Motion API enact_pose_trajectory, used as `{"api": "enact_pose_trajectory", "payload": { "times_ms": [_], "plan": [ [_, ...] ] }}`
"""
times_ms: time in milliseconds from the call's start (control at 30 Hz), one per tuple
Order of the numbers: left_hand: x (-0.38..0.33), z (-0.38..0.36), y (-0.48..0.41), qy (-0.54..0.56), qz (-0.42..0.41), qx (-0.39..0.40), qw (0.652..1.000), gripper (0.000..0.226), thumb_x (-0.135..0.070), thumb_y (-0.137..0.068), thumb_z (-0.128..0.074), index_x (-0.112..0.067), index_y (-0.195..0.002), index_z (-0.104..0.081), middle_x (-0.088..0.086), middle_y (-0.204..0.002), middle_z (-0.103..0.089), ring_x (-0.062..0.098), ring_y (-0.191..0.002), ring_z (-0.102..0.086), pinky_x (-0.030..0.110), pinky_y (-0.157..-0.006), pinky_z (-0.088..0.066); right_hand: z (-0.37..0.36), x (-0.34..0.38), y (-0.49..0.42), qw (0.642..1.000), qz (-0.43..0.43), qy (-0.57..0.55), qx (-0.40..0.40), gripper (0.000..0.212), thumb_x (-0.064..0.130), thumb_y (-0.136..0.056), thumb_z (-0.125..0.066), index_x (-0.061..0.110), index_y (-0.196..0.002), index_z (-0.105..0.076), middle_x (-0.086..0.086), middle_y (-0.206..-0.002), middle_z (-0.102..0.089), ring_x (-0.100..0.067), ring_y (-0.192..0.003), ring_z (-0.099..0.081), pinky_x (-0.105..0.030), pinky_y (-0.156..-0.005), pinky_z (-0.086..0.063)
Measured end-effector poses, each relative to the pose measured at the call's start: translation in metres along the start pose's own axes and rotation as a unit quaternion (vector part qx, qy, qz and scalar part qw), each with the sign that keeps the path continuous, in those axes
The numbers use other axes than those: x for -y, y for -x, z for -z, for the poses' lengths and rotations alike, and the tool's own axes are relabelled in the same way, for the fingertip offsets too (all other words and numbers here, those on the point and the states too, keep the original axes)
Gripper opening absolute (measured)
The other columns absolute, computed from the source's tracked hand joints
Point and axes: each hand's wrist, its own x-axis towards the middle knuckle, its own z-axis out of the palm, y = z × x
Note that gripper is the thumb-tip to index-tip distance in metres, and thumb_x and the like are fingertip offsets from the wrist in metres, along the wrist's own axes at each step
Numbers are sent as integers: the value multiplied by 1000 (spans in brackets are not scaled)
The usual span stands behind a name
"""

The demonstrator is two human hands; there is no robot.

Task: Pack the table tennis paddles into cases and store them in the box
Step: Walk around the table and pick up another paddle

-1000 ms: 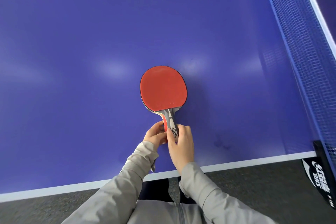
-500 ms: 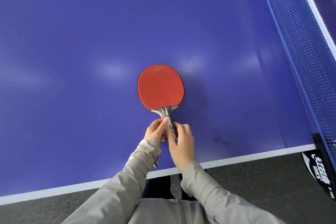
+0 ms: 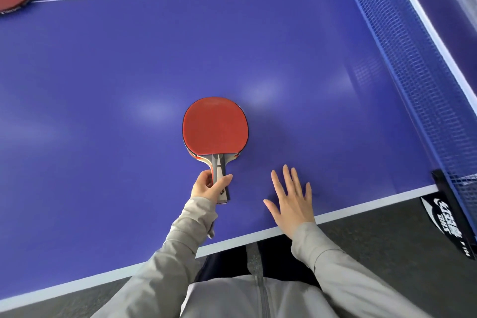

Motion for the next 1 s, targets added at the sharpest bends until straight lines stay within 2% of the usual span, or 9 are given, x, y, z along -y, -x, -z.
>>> {"api": "enact_pose_trajectory", "payload": {
  "times_ms": [67,167,367,533,600,700,767,900,1000],
  "plan": [
    [0,4,9,-6,0,14,1000,24,-23,-81,-72,-15,-94,-54,-2,-73,-53,12,-66,-53,20,-56,-50,0,1,0,1000,-3,1,2,73,57,-95,-25,29,-147,18,-2,-157,22,-22,-145,20,-54,-116,-3],
    [0,6,24,-10,1,39,999,33,-31,-69,-75,-16,-90,-55,1,-72,-54,22,-71,-55,40,-73,-51,1,0,6,1000,-8,-14,4,71,55,-96,-25,28,-148,15,-1,-158,20,-22,-145,19,-54,-116,-1],
    [-4,-8,53,-58,-26,99,993,35,-34,-60,-68,-15,-87,-55,1,-70,-53,26,-70,-55,39,-70,-49,-15,-29,53,998,-46,-32,25,69,54,-97,-22,26,-149,14,-3,-159,14,-25,-146,15,-51,-116,1],
    [-5,-42,78,-125,-39,164,978,38,-32,-59,-69,-13,-89,-56,3,-72,-54,29,-72,-57,46,-78,-50,-50,-67,120,986,-136,-94,32,69,52,-96,-28,24,-151,5,-2,-160,9,-22,-147,9,-48,-117,-2],
    [0,-60,93,-151,-46,191,969,40,-32,-59,-68,-11,-90,-56,2,-70,-53,25,-68,-57,44,-76,-50,-68,-80,148,976,-181,-117,42,67,53,-96,-27,25,-151,-1,-1,-160,2,-19,-148,4,-45,-117,-4],
    [13,-88,120,-188,-70,237,951,40,-30,-64,-72,-8,-94,-56,-3,-68,-54,5,-56,-56,17,-59,-48,-98,-98,191,959,-231,-147,72,65,54,-96,-26,25,-151,-5,1,-160,-6,-17,-147,-2,-45,-117,-6],
    [23,-104,138,-215,-82,257,939,32,-18,-76,-76,-9,-99,-56,-3,-72,-57,2,-58,-57,8,-52,-43,-117,-107,216,951,-246,-159,97,64,53,-97,-27,25,-151,-7,0,-159,-12,-17,-147,-6,-45,-116,-9],
    [56,-145,196,-261,-93,295,914,20,-6,-82,-68,-5,-98,-55,3,-72,-56,21,-71,-57,22,-65,-47,-157,-129,284,918,-272,-220,185,59,50,-97,-30,26,-149,-16,-4,-150,-32,-23,-136,-34,-42,-109,-28],
    [85,-172,238,-285,-99,321,898,23,-7,-80,-70,-3,-98,-56,2,-72,-57,25,-73,-57,24,-64,-47,-183,-144,337,896,-271,-263,233,56,47,-98,-31,22,-147,-22,-7,-145,-39,-29,-130,-41,-41,-106,-35]
  ]
}}
